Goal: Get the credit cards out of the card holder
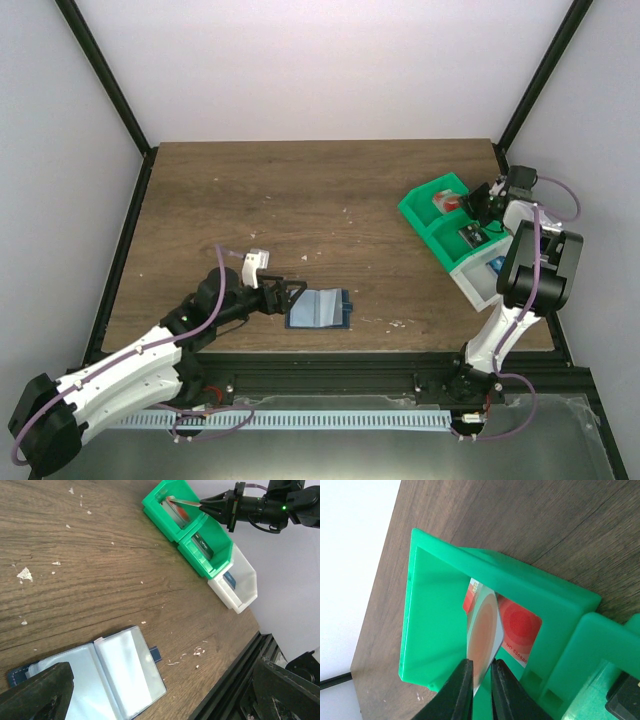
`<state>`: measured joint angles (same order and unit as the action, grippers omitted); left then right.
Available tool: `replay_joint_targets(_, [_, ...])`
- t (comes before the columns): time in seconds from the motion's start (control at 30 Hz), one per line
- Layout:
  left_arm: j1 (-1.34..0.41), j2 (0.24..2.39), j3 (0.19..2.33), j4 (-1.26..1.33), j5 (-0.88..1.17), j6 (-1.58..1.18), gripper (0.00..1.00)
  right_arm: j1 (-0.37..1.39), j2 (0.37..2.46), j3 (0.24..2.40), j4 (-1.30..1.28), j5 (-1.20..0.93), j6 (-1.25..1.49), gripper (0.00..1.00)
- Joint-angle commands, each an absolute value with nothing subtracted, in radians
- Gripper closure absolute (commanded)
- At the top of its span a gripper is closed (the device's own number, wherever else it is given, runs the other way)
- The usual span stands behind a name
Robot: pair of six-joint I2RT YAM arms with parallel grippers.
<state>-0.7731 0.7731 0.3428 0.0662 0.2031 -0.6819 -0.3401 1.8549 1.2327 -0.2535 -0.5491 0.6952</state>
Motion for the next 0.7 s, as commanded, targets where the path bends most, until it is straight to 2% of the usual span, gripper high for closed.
replay_joint_targets(0.0, [-0.773,0.767,0.332,0.084,0.211,-0.692,0.01,-0.355,1.870,1.282,-0.258,-0.544,0.700,0.86])
replay_joint_targets(0.33, [-0.772,0.768,0.330,0.084,0.207,-0.703,0.01,-0.354,1.851,1.294,-0.272,-0.555,0.713,0.80])
replay_joint_targets(0.67, [-0.772,0.816,0.335,0.121,0.237,-0.725,0.01,-0.354,1.796,1.262,-0.280,-0.529,0.798,0.64])
